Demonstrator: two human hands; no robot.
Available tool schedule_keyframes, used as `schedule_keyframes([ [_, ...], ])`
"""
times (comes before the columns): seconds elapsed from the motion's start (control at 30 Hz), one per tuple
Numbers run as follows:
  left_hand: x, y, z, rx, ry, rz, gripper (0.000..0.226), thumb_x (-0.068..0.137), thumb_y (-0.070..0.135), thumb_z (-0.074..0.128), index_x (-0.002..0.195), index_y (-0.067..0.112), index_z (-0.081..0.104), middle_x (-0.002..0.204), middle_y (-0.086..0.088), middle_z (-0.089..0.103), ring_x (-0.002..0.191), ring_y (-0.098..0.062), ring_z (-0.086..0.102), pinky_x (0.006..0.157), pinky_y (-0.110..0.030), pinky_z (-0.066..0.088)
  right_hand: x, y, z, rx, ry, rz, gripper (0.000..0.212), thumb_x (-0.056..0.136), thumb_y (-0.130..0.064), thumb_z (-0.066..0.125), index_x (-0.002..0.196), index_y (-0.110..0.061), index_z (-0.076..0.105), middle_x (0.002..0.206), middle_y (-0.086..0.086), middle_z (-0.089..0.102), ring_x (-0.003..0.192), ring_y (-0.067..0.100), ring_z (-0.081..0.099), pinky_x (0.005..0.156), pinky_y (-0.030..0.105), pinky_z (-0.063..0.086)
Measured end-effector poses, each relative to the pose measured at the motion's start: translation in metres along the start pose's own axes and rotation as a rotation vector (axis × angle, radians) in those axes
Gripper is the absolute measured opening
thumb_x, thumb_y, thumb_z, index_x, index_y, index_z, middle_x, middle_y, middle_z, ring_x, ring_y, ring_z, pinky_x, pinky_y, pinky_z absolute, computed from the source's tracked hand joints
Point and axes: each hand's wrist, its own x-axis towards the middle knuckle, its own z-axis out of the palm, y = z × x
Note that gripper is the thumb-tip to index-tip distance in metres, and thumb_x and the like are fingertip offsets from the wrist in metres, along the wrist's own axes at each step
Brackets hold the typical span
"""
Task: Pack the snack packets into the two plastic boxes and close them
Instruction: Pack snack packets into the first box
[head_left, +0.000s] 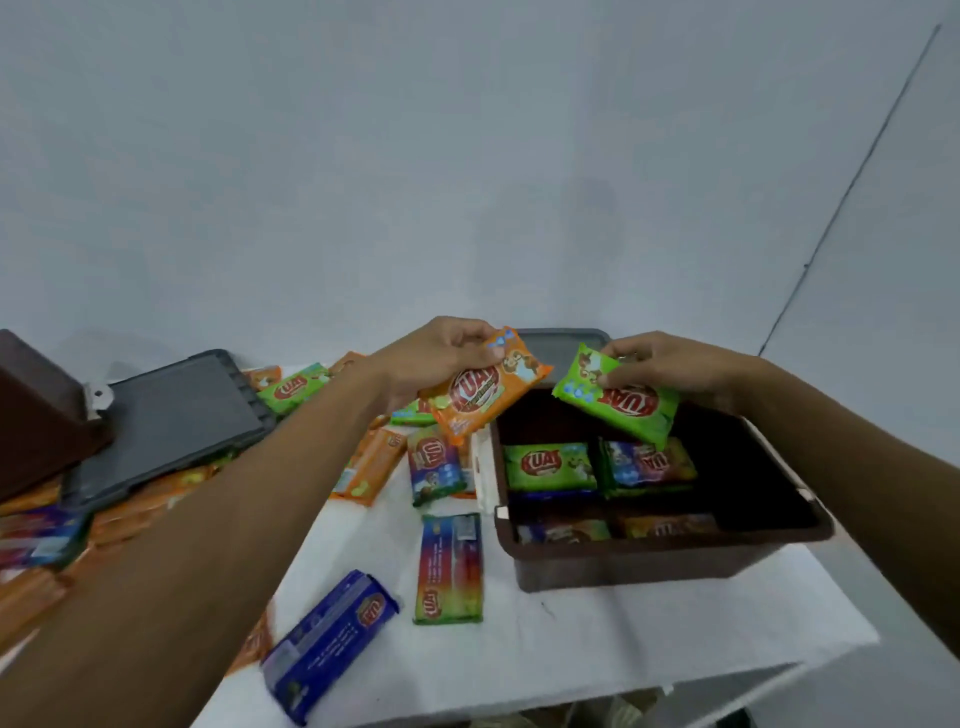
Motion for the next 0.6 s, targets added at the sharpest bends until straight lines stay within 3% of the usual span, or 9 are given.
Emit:
schedule_keyframes([
  [0.13,0.029,0.012,0.058,0.106,-0.086,0.008,0.025,0.094,0.02,0.062,0.114,0.005,0.064,0.081,0.002,0.071,0.07,-0.01,0.066,0.063,-0.023,0.053,-0.015,0.046,-0.026,-0.167,-0.128,0.034,0.014,0.088,-0.017,0.069,0.1,-0.009,0.069,0.094,0.011,0.075,0.086,0.027,0.073,0.078,0.04,0.058],
  [0.23,0.043,0.005,0.087,0.237,-0.223,-0.059,0.021,0.094,0.019,0.062,0.109,0.005,0.066,0.085,-0.004,0.071,0.072,-0.011,0.065,0.065,-0.024,0.051,-0.016,0.066,-0.03,-0.355,-0.29,0.02,0.007,0.088,-0.014,0.069,0.094,-0.016,0.072,0.092,0.003,0.075,0.086,0.022,0.072,0.079,0.036,0.059],
  [0.33,0.052,-0.016,0.112,0.389,-0.336,-0.108,0.017,0.094,0.019,0.062,0.104,0.006,0.069,0.087,-0.006,0.07,0.076,-0.012,0.061,0.07,-0.026,0.047,-0.014,0.078,-0.022,-0.514,-0.42,-0.004,0.013,0.088,-0.015,0.069,0.101,-0.018,0.07,0.098,0.003,0.075,0.089,0.02,0.072,0.083,0.039,0.059],
  [0.5,0.051,-0.049,0.136,0.638,-0.452,-0.201,0.016,0.097,0.021,0.057,0.102,0.01,0.069,0.083,0.004,0.064,0.073,-0.006,0.053,0.074,-0.027,0.04,-0.016,0.081,-0.006,-0.744,-0.554,-0.037,0.03,0.093,-0.017,0.061,0.123,-0.015,0.064,0.111,0.001,0.069,0.095,0.017,0.065,0.085,0.029,0.053],
  [0.6,0.047,-0.052,0.138,0.886,-0.495,-0.197,0.025,0.098,0.022,0.056,0.118,0.011,0.066,0.109,0.001,0.066,0.087,-0.009,0.057,0.078,-0.023,0.04,-0.015,0.084,-0.003,-0.84,-0.557,-0.096,0.035,0.096,-0.017,0.056,0.13,-0.018,0.061,0.119,0.0,0.065,0.099,0.014,0.056,0.081,0.022,0.042],
])
